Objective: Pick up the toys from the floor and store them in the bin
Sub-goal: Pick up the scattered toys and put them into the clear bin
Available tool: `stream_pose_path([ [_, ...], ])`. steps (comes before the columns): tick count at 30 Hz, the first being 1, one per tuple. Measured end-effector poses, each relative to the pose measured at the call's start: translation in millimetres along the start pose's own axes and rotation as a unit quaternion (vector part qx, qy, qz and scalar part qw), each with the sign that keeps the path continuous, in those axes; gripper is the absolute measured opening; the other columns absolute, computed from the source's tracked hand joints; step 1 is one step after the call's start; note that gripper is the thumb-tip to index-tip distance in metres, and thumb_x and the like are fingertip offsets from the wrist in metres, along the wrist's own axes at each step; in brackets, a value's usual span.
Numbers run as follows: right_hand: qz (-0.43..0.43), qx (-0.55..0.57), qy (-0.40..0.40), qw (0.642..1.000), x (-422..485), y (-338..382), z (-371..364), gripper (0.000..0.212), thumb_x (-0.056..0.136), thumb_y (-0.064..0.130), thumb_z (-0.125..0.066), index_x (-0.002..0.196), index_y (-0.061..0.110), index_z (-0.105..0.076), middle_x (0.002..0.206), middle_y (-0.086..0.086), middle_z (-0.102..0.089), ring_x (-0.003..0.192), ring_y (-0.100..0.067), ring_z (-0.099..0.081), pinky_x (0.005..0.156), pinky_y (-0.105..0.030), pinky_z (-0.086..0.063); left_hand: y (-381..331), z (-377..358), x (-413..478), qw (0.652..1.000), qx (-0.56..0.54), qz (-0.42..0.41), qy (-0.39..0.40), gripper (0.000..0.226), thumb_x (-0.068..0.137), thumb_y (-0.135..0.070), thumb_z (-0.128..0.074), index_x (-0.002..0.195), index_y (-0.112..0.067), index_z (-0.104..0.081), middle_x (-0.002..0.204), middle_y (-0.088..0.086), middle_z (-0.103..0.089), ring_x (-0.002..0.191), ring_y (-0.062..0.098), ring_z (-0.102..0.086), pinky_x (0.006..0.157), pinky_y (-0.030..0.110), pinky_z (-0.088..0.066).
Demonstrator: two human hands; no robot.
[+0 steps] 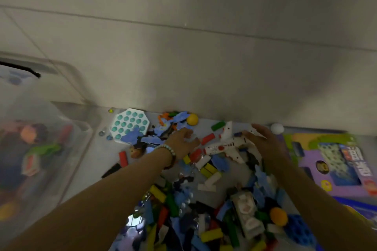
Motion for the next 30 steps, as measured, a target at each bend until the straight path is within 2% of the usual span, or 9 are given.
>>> stream_pose_path([
  [3, -0.013, -0.002, -0.026, 1.000, 10, -24, 13, 0.054, 0.083, 0.030, -0.068, 0.131, 0.017, -0.048, 0.141, -0.009, -0.044, 0.124, -0.026, -0.046, 0.087, -0.032, -0.043, -7, -24, 18, 1.000, -0.008, -0.005, 0.010, 0.052, 0.092, -0.042, -0.049, 0.135, -0.015, -0.038, 0.133, 0.008, -0.048, 0.115, 0.026, -0.051, 0.095, 0.034, -0.044],
  [6, -0.031, 0.002, -0.023, 0.999, 17, -42, 19, 0.060, 0.082, 0.031, -0.068, 0.135, 0.017, -0.043, 0.147, -0.007, -0.037, 0.130, -0.028, -0.040, 0.091, -0.033, -0.042, -12, -43, 33, 1.000, -0.015, -0.023, 0.003, 0.020, 0.093, -0.038, -0.048, 0.105, -0.023, -0.053, 0.107, 0.008, -0.057, 0.095, 0.023, -0.056, 0.093, 0.036, -0.046],
  [7, -0.033, 0.006, -0.019, 0.999, 20, -45, 20, 0.062, 0.082, 0.032, -0.068, 0.136, 0.018, -0.042, 0.147, -0.006, -0.037, 0.130, -0.027, -0.040, 0.090, -0.032, -0.041, -13, -47, 38, 1.000, -0.012, -0.028, 0.000, 0.018, 0.093, -0.038, -0.048, 0.100, -0.022, -0.052, 0.103, 0.010, -0.057, 0.093, 0.024, -0.056, 0.093, 0.037, -0.046],
  [11, -0.071, 0.033, 0.024, 0.997, 29, -59, 16, 0.068, 0.081, 0.034, -0.068, 0.139, 0.020, -0.036, 0.147, -0.006, -0.036, 0.131, -0.027, -0.041, 0.102, -0.041, -0.042, -17, -61, 46, 0.999, -0.049, -0.022, 0.006, 0.043, 0.090, -0.041, -0.052, 0.125, -0.015, -0.051, 0.124, 0.008, -0.054, 0.113, 0.025, -0.051, 0.095, 0.034, -0.043],
  [14, -0.092, 0.084, 0.047, 0.991, 32, -62, 6, 0.071, 0.083, 0.028, -0.067, 0.142, 0.016, -0.031, 0.146, -0.008, -0.038, 0.128, -0.028, -0.045, 0.103, -0.041, -0.042, -19, -66, 49, 0.999, -0.030, -0.035, 0.010, 0.052, 0.086, -0.042, -0.059, 0.129, -0.015, -0.049, 0.127, 0.007, -0.053, 0.107, 0.020, -0.051, 0.087, 0.026, -0.039],
  [19, -0.053, 0.046, 0.055, 0.996, 32, -54, -1, 0.044, 0.086, 0.029, -0.064, 0.125, 0.009, -0.056, 0.124, -0.008, -0.060, 0.106, -0.022, -0.059, 0.085, -0.033, -0.049, -24, -70, 51, 0.996, 0.018, -0.082, 0.009, 0.057, 0.082, -0.034, -0.067, 0.131, -0.012, -0.049, 0.126, 0.009, -0.051, 0.110, 0.018, -0.050, 0.085, 0.020, -0.037],
  [25, -0.029, 0.073, 0.043, 0.996, 28, -42, 14, 0.043, 0.084, 0.030, -0.065, 0.121, 0.010, -0.057, 0.118, -0.006, -0.063, 0.092, -0.010, -0.061, 0.060, -0.011, -0.048, -37, -73, 46, 0.993, -0.078, -0.080, 0.028, 0.049, 0.084, -0.037, -0.063, 0.126, -0.016, -0.050, 0.128, 0.003, -0.051, 0.100, 0.015, -0.051, 0.086, 0.027, -0.043],
  [28, -0.021, 0.066, 0.043, 0.997, 21, -36, 28, 0.046, 0.083, 0.034, -0.066, 0.123, 0.015, -0.054, 0.122, -0.004, -0.059, 0.105, -0.016, -0.058, 0.078, -0.024, -0.048, -46, -82, 39, 0.991, -0.102, -0.068, 0.061, 0.043, 0.082, -0.045, -0.062, 0.114, -0.019, -0.052, 0.125, 0.003, -0.055, 0.101, 0.017, -0.055, 0.089, 0.030, -0.045],
  [30, -0.005, 0.069, 0.054, 0.996, 12, -34, 39, 0.029, 0.083, 0.032, -0.066, 0.110, 0.024, -0.058, 0.115, -0.002, -0.061, 0.105, -0.016, -0.059, 0.084, -0.029, -0.048, -54, -89, 32, 0.990, -0.091, -0.075, 0.072, 0.051, 0.084, -0.048, -0.058, 0.117, -0.008, -0.056, 0.106, 0.006, -0.062, 0.094, 0.022, -0.059, 0.088, 0.039, -0.047],
])
Point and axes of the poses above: each hand's wrist, its own x-axis towards the middle knuckle, its own z-axis out of the back of the hand, y = z × x, the point moved 5 cm from there along x, towards the middle knuckle
